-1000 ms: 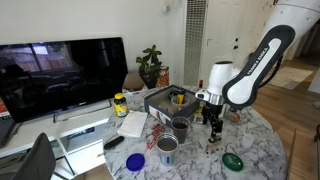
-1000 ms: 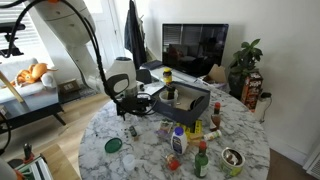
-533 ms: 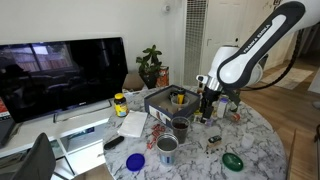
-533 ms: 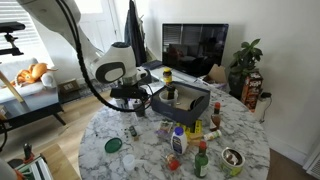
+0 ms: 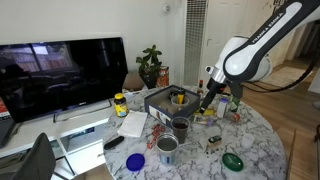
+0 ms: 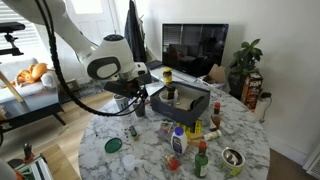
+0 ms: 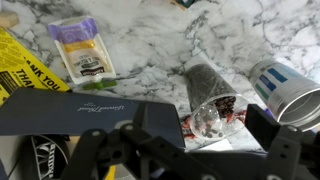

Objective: Place the toy car on two stacked blocks

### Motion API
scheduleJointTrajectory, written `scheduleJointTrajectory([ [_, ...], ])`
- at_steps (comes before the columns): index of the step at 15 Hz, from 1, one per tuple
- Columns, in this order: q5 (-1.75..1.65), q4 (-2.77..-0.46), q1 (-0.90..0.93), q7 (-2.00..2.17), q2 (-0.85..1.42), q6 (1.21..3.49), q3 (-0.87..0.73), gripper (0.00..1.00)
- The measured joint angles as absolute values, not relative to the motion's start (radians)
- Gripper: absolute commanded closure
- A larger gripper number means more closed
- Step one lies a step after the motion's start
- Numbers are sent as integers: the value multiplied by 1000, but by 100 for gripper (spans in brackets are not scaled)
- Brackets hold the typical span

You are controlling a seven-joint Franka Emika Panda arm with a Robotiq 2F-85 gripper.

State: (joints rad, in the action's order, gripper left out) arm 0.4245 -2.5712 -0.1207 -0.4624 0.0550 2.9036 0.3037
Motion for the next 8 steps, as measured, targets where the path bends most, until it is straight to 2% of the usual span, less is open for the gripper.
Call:
scheduleJointTrajectory([
  [3,440,-2607,-121,-455,12,2861,306,0],
  [8,391,-2653,-46,-390,-50,2780,219,0],
])
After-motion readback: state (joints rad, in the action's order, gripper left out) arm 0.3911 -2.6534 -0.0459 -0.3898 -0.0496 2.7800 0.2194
